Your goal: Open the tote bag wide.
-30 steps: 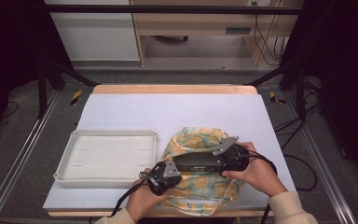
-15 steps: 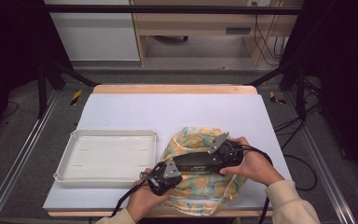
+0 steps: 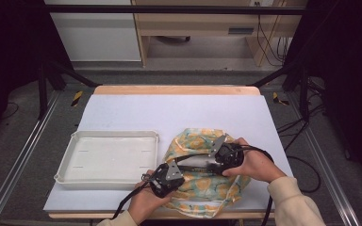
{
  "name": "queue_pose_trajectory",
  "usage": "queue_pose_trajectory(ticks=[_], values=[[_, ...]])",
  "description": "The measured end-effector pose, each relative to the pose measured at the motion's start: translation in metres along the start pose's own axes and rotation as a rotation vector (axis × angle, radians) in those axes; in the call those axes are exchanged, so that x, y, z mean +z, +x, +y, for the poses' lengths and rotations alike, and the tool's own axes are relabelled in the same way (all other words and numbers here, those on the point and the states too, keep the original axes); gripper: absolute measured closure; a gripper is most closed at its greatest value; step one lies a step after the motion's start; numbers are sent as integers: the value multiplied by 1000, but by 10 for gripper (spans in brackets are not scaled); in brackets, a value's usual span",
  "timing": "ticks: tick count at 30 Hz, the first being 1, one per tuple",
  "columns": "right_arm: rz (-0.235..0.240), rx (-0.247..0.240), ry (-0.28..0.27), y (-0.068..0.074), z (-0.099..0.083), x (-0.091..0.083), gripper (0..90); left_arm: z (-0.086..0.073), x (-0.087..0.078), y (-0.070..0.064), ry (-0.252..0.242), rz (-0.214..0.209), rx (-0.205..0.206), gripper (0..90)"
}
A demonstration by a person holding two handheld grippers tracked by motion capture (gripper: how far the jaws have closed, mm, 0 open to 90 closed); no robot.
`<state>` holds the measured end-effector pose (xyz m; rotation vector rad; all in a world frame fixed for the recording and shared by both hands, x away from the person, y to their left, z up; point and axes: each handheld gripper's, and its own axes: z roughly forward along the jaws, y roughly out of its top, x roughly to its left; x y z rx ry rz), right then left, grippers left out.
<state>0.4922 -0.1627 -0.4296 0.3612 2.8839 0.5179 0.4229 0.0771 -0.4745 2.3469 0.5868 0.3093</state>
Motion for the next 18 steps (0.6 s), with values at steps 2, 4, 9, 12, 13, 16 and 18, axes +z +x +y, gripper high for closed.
queue_pose_trajectory(ticks=[2, 4, 9, 12, 13, 16, 18], values=[[3, -5, 1, 2, -1, -2, 399, 0, 0, 0, 1, -1, -1, 874], [5, -11, -4, 2, -2, -4, 404, 0, 0, 0, 2, 0, 0, 874], [14, -16, -35, 1, -3, -10, 415, 0, 0, 0, -2, -3, -9, 872], [15, -24, -49, 0, -2, -18, 422, 1, -1, 2, -7, -8, -18, 850], [13, -23, -49, 0, -2, -19, 423, 1, -2, 2, -11, -5, -21, 842], [9, -25, -58, 1, -2, -25, 426, 4, -11, 4, -46, -2, -41, 784], [8, -21, -63, 1, -3, -29, 428, 6, -16, 5, -68, 9, -51, 733]])
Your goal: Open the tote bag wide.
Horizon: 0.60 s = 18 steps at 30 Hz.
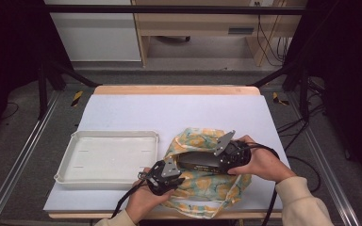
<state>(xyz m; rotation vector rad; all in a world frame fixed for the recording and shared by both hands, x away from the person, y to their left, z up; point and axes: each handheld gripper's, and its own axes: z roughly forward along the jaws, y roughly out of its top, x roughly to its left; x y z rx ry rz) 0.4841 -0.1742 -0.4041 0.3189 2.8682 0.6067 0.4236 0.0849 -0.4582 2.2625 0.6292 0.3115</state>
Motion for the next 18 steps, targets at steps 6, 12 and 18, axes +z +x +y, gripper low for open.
queue_pose_trajectory(ticks=[6, 12, 18], values=[[6, 3, -7, 0, -3, -9, 430, 6, -13, 1, -51, 7, -31, 601], [9, 6, -40, 3, -6, -20, 430, 8, -25, 5, -82, -8, -83, 412], [3, 2, -65, 8, -9, -32, 430, 10, -39, 15, -117, 1, -124, 272]])
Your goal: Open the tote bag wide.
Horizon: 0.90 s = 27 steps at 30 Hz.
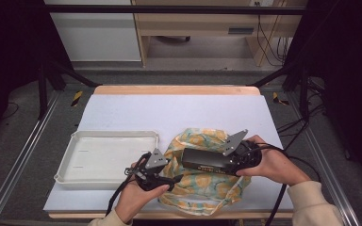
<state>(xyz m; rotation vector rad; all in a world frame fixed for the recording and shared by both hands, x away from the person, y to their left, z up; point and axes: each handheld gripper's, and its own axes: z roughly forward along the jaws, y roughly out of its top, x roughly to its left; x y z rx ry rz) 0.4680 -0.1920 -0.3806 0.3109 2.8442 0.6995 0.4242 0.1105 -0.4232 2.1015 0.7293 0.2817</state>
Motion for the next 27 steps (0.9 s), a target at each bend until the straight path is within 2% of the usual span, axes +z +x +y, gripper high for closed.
queue_pose_trajectory(ticks=[7, 11, 15, 19, 21, 23, 27], values=[[-22, 27, -75, 2, -4, -17, 431, 7, -13, 13, -41, -13, -32, 169], [-47, 36, -101, 0, -1, -22, 430, 14, -21, 22, -59, -16, -16, 129], [-73, 40, -111, -2, 6, -26, 430, 23, -30, 33, -64, -28, 27, 97], [-93, 66, -125, -6, 15, -29, 431, 30, -38, 45, -40, 2, 91, 95], [-94, 67, -127, -8, 21, -30, 431, 36, -42, 51, -15, 3, 127, 85], [-92, 59, -125, -9, 25, -30, 431, 41, -45, 54, 23, 8, 191, 70], [-85, 39, -109, -11, 35, -26, 431, 48, -52, 62, 53, 8, 233, 63]])
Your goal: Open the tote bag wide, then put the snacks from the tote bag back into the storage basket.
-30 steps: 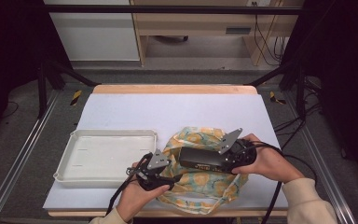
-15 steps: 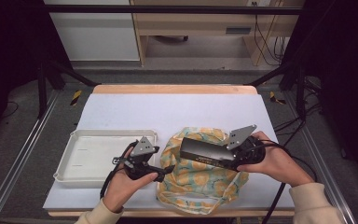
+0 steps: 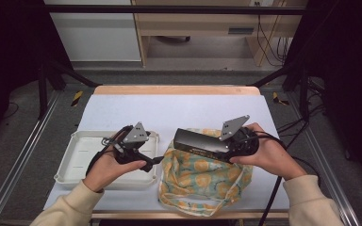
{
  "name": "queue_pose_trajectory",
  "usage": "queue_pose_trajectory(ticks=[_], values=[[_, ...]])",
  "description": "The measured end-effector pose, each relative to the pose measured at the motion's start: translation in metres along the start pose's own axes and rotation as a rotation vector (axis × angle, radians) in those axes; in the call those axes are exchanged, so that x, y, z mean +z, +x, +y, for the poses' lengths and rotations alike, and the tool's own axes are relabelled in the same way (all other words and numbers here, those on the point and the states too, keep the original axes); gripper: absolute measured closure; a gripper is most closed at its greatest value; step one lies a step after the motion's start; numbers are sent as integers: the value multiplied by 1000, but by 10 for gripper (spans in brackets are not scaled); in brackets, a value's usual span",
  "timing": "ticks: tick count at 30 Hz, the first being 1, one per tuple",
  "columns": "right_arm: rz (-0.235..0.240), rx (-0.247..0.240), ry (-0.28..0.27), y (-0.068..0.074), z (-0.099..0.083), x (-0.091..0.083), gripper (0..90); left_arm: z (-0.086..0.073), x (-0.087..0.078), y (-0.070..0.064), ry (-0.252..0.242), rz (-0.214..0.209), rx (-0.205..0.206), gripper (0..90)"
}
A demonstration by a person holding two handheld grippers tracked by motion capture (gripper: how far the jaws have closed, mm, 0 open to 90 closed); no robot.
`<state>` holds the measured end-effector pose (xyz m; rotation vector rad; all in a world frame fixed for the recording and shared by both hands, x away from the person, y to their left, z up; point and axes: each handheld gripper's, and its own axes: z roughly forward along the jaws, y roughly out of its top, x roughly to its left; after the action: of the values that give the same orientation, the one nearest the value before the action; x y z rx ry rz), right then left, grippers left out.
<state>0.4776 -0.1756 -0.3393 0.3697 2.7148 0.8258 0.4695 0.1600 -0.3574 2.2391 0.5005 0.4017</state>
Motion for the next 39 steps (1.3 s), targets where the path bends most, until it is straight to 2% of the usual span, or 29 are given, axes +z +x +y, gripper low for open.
queue_pose_trajectory(ticks=[3, 7, 10, 13, 17, 19, 20, 23, 28, 35, 39], values=[[3, -12, 10, 1, 7, 4, 431, 2, -5, 4, 16, 9, 23, 59], [16, -33, 8, 3, 19, 9, 431, 4, -8, 10, 43, -14, 49, 59], [23, -50, 11, 6, 28, 13, 430, 7, -14, 9, 49, 1, 91, 73], [31, -66, 9, 7, 36, 16, 431, 11, -20, 9, 66, -14, 123, 74], [38, -84, 18, 9, 45, 21, 431, 16, -27, 13, 76, -32, 131, 76], [42, -90, 27, 11, 50, 22, 430, 18, -30, 16, 106, -54, 155, 76], [50, -94, 23, 11, 52, 23, 430, 19, -31, 17, 113, -52, 166, 77], [60, -102, 28, 13, 59, 26, 431, 22, -33, 22, 133, -75, 181, 75], [74, -123, 37, 16, 69, 30, 431, 25, -34, 26, 174, -92, 208, 74], [94, -152, 45, 22, 81, 34, 431, 27, -28, 20, 245, -120, 283, 85], [110, -159, 39, 25, 88, 36, 431, 27, -22, 19, 274, -137, 298, 87]])
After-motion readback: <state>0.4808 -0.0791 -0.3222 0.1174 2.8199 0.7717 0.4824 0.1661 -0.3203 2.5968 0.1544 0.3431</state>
